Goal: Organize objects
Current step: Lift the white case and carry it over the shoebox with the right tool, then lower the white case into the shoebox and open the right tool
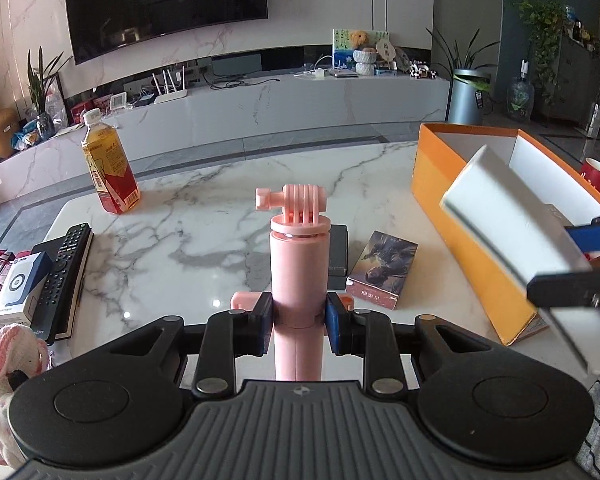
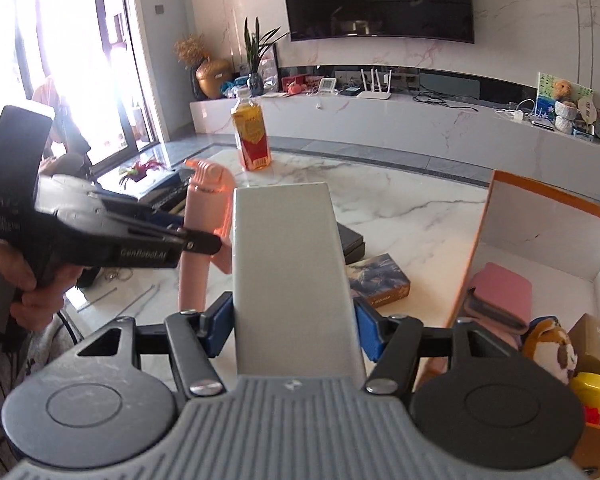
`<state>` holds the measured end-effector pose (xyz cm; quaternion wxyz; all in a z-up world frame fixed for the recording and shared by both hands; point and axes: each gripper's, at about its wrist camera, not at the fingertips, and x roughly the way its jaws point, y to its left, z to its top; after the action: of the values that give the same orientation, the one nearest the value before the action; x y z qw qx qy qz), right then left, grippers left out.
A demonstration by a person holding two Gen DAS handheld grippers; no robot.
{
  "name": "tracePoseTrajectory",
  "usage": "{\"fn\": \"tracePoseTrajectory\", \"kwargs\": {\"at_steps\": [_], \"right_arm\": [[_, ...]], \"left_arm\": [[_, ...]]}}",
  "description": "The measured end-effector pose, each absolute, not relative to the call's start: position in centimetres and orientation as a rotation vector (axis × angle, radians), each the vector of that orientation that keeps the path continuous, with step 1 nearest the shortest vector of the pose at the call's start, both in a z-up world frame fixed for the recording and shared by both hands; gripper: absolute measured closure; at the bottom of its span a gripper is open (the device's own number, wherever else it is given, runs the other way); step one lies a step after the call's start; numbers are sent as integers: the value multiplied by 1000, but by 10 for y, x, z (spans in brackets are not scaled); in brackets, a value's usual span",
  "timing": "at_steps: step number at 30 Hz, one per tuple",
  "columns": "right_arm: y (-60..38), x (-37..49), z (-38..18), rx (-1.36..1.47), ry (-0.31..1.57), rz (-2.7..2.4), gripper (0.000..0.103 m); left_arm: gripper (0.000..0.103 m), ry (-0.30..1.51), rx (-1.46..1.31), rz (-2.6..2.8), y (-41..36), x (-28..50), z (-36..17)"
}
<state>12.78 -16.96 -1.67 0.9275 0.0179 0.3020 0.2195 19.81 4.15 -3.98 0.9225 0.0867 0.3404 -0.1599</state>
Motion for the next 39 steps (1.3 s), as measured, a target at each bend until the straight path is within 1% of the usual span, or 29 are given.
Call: {"fn": "tracePoseTrajectory", "kwargs": {"at_steps": [5, 8, 10, 14, 18, 24, 33, 36, 39], "right_arm": [[-224, 150, 16, 196, 597, 359, 39], [-251, 171, 28, 228, 602, 284, 39], [-264, 188, 29, 219, 622, 224, 39], [-286, 231, 15, 172, 729, 101, 39], [-296, 268, 0, 5, 783, 87, 39], [-307, 310, -21, -274, 874, 209, 39], [-320, 344, -50, -540, 893, 449, 39], [-315, 351, -63, -669, 887, 515, 39], [-316, 360, -76, -718, 916, 547, 39]], "left_arm": [[72, 655, 132, -331, 48, 196, -35], [72, 638, 111, -337, 53, 195, -33], [72, 629, 105, -338, 55, 194, -32], [72, 627, 103, -347, 57, 193, -33], [72, 622, 106, -357, 55, 191, -32], [72, 625, 105, -370, 55, 190, -34], [72, 628, 107, -366, 52, 193, -34], [72, 637, 115, -368, 50, 196, -34], [72, 641, 123, -370, 46, 196, -35]]}}
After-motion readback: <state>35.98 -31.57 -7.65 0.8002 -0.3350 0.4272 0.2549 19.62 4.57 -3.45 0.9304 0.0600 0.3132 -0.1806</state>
